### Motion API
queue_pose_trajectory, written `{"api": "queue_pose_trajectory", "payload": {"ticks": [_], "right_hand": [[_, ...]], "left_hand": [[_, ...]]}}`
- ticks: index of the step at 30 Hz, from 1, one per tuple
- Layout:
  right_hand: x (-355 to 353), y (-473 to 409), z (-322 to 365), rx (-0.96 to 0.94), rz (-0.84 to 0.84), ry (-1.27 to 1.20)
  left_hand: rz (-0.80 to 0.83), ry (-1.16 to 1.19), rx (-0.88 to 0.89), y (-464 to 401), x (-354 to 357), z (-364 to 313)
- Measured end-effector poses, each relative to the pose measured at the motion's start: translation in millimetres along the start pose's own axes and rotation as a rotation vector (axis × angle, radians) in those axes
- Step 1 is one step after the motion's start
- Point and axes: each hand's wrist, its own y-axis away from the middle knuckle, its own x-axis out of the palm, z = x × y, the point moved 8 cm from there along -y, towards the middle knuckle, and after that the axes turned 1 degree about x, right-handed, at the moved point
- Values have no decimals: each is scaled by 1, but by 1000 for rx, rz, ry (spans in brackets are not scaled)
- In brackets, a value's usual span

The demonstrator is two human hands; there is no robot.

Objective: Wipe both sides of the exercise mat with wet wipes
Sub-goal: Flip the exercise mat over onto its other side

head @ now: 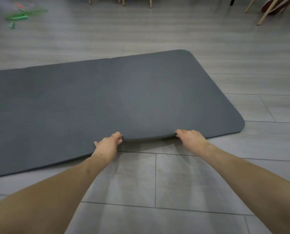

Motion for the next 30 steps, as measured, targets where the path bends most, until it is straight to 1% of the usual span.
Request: {"api": "queue_pose_trajectory", "payload": {"ticks": [2,6,8,12,14,16,18,20,25,30], "right_hand": [[4,21,3,4,13,15],[20,74,8,24,17,-14],[27,105,5,56,33,-26],[33,177,-12,142,99,-22],[40,215,-11,182,119,-19],[44,245,2,207,136,-50],[40,268,14,226,102,-96],[34,291,27,204,70,-96],[27,351,58,150,132,-83],[37,385,70,276,148,-122]], "left_hand": [[31,46,-3,16,2,0],[169,95,23,44,29,4],[180,117,69,60,38,-10],[227,78,167,104,60,-49],[263,118,197,127,75,-59],[292,122,221,148,85,-63],[280,96,253,168,91,-59],[264,80,261,186,97,-48],[338,63,320,227,106,-45],[402,50,367,251,101,-48]]}}
